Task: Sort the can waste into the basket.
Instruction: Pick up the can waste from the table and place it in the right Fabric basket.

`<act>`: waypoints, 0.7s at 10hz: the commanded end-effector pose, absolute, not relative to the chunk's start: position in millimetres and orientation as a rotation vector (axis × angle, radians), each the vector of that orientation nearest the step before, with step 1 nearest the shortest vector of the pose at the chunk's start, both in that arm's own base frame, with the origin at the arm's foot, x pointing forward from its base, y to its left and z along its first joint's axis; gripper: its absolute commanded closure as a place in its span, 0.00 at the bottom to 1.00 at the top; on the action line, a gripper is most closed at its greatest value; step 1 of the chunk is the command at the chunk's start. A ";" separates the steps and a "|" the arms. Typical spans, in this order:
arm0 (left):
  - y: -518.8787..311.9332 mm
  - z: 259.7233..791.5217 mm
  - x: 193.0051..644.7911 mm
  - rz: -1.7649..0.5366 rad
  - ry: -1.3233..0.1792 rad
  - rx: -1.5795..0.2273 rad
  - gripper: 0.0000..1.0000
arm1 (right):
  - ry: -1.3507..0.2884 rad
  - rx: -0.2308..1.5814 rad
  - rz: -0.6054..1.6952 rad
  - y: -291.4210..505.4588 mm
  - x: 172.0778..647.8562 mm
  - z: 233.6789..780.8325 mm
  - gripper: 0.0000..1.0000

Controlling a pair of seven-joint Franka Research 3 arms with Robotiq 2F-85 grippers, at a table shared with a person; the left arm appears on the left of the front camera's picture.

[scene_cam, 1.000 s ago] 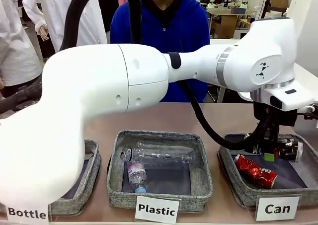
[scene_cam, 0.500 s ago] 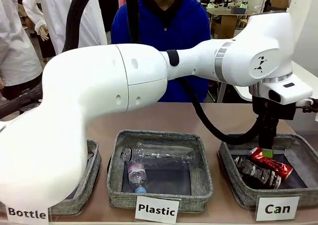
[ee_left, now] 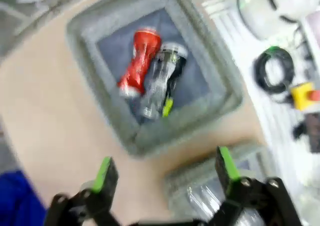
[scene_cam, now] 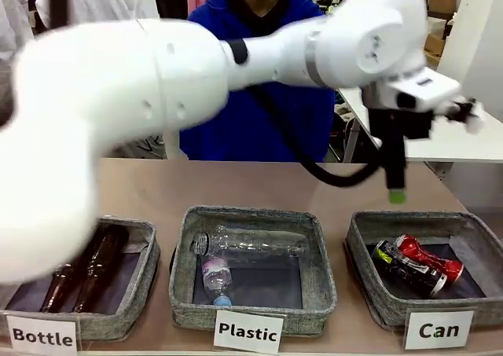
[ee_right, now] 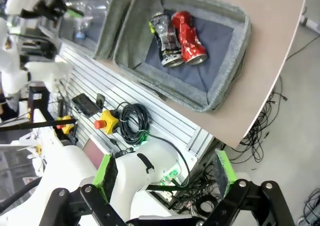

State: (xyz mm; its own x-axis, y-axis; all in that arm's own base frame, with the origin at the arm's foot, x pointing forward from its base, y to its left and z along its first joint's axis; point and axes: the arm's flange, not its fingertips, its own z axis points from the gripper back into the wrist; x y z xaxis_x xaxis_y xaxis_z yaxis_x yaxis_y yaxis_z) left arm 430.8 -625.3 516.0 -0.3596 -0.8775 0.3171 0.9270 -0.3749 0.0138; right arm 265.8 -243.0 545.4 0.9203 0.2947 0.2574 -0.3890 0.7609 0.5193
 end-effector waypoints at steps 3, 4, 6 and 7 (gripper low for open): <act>-397.6 532.9 348.3 -1.651 -0.076 -0.198 0.00 | -0.148 0.431 0.441 -117.2 328.5 540.6 0.00; -354.0 538.9 346.6 -1.580 -0.123 -0.201 0.00 | -0.154 0.458 0.502 -71.9 338.9 538.0 0.00; -246.5 537.6 344.0 -1.266 -0.173 -0.244 0.00 | -0.139 0.645 0.561 13.2 345.7 524.9 0.00; -196.2 531.1 344.2 -1.120 -0.164 -0.287 0.00 | -0.104 0.738 0.575 39.8 349.7 517.4 0.00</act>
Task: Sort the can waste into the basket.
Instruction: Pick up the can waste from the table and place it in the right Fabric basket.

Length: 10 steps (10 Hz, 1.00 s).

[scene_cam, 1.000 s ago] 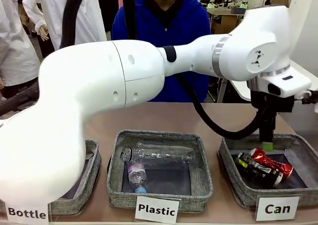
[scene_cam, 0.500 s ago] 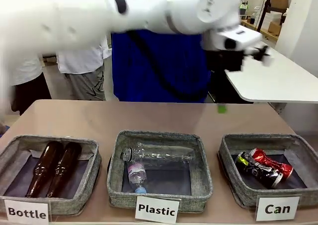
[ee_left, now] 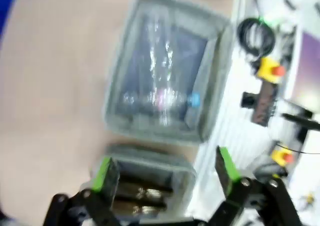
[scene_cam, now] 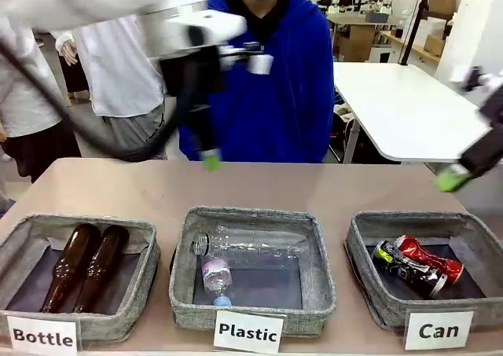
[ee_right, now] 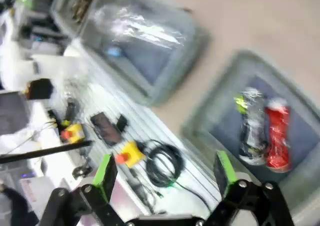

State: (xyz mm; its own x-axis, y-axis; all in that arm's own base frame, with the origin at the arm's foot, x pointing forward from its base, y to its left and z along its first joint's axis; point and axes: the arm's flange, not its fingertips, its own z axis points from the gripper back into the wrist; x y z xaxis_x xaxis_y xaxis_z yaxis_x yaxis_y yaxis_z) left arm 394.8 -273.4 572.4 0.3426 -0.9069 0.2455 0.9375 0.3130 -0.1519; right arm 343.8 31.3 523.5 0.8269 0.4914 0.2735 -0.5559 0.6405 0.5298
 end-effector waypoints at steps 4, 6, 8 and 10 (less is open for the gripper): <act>-16.4 455.1 339.6 -0.687 -0.515 -1.003 0.00 | 0.071 1.271 0.395 69.8 364.1 508.7 0.00; 37.5 420.6 318.4 -0.495 -1.048 -1.239 0.00 | -0.042 1.251 0.228 46.9 381.5 499.0 0.00; -3.9 409.3 306.3 -0.442 -1.136 -1.252 0.00 | -0.076 1.070 0.212 28.9 382.7 476.5 0.00; 60.3 435.6 333.8 -0.531 -0.632 -1.038 0.00 | -0.026 1.256 0.280 32.2 382.0 488.9 0.00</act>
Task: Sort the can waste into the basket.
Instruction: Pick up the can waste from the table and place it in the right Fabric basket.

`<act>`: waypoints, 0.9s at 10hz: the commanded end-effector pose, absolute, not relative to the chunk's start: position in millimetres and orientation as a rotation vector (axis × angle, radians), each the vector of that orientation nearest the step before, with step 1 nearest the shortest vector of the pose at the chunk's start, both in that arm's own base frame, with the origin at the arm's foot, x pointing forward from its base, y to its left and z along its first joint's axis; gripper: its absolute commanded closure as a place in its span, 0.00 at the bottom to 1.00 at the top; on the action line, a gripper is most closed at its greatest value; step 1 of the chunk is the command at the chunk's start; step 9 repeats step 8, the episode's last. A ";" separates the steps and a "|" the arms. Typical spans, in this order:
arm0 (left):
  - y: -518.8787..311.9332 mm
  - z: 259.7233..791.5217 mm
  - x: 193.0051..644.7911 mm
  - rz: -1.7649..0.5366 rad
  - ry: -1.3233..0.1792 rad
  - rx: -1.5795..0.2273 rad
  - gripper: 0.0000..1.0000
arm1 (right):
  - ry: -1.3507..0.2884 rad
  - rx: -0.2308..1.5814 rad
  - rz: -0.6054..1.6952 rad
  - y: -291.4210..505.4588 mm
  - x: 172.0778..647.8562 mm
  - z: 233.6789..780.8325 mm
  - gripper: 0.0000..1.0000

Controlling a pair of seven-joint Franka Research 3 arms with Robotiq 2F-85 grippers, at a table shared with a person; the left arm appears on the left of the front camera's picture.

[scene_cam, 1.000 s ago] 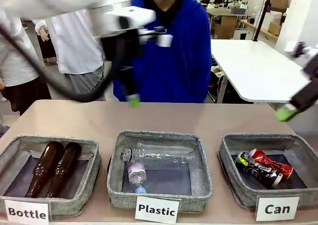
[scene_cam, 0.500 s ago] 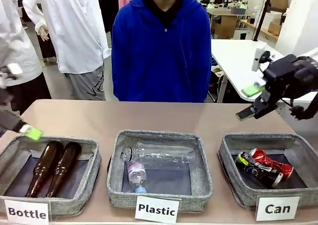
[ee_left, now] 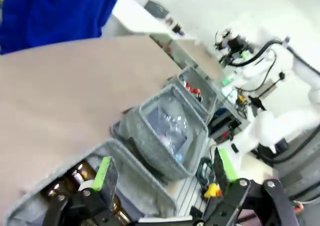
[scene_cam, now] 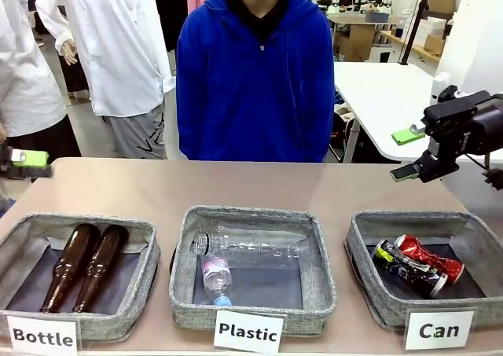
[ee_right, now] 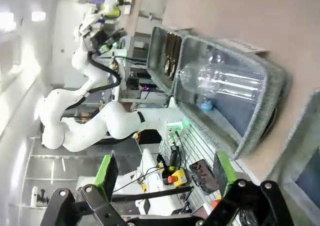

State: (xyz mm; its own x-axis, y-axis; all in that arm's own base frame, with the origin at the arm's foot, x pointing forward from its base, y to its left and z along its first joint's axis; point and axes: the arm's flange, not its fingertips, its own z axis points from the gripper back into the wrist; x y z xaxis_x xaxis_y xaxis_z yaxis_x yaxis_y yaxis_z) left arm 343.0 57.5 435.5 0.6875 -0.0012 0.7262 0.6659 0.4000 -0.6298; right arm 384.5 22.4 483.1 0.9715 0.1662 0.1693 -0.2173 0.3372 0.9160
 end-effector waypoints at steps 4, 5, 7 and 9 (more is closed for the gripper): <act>60.3 435.6 333.8 -0.531 -0.632 -1.038 0.00 | -0.026 1.256 0.280 32.2 382.0 488.9 0.00; 60.3 435.6 333.8 -0.531 -0.632 -1.038 0.00 | -0.026 1.256 0.280 32.2 382.0 488.9 0.00; 60.3 435.6 333.8 -0.531 -0.632 -1.038 0.00 | -0.026 1.256 0.280 32.2 382.0 488.9 0.00; 60.3 435.6 333.8 -0.531 -0.632 -1.038 0.00 | -0.026 1.256 0.280 32.2 382.0 488.9 0.00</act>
